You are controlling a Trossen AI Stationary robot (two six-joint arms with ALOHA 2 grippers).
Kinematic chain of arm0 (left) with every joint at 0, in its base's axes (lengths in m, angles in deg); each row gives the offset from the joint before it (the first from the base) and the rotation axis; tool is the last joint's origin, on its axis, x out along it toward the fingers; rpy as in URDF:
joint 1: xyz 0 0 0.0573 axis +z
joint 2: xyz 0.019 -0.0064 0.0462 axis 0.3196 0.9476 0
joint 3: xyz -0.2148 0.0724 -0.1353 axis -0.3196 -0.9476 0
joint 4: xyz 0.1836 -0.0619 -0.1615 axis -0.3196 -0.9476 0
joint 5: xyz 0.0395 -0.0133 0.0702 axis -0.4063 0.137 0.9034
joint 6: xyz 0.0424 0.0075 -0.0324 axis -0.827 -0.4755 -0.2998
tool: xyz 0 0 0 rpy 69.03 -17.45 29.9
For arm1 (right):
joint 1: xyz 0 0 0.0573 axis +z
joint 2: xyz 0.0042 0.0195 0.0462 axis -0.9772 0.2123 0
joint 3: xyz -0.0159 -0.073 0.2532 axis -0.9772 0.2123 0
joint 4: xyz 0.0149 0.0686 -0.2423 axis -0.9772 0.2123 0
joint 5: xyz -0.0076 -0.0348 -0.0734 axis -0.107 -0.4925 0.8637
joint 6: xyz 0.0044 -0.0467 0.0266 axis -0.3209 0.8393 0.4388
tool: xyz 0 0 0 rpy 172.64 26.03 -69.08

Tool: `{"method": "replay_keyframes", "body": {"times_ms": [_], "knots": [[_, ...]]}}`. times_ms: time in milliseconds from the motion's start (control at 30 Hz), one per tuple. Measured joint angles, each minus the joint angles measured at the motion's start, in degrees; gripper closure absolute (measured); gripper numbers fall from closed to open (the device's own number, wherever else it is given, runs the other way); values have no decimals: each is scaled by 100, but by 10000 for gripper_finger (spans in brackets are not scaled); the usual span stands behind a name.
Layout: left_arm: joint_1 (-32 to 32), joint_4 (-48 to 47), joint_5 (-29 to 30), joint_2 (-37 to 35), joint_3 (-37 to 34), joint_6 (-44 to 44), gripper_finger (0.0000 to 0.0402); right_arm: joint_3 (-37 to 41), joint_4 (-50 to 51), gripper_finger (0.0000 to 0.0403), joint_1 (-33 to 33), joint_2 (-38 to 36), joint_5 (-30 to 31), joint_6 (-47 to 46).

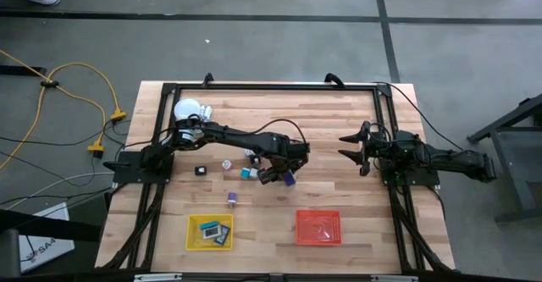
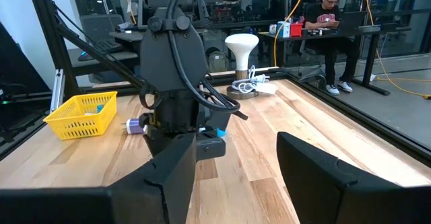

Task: Pick & Place Office items
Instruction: Put the dark blue digital clock into the yellow bin

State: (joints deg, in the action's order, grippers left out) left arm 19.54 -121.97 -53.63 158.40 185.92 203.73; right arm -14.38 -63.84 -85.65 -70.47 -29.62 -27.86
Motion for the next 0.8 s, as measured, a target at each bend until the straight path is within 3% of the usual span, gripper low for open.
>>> {"method": "replay_keyframes", "body": {"times_ms": [567,800], "knots": [[2,31,1,0,4,-1,213,0,0,208,0,0,0,0],[1,24,-5,0,9,-1,248,-1,0,208,0,0,0,0]]}}
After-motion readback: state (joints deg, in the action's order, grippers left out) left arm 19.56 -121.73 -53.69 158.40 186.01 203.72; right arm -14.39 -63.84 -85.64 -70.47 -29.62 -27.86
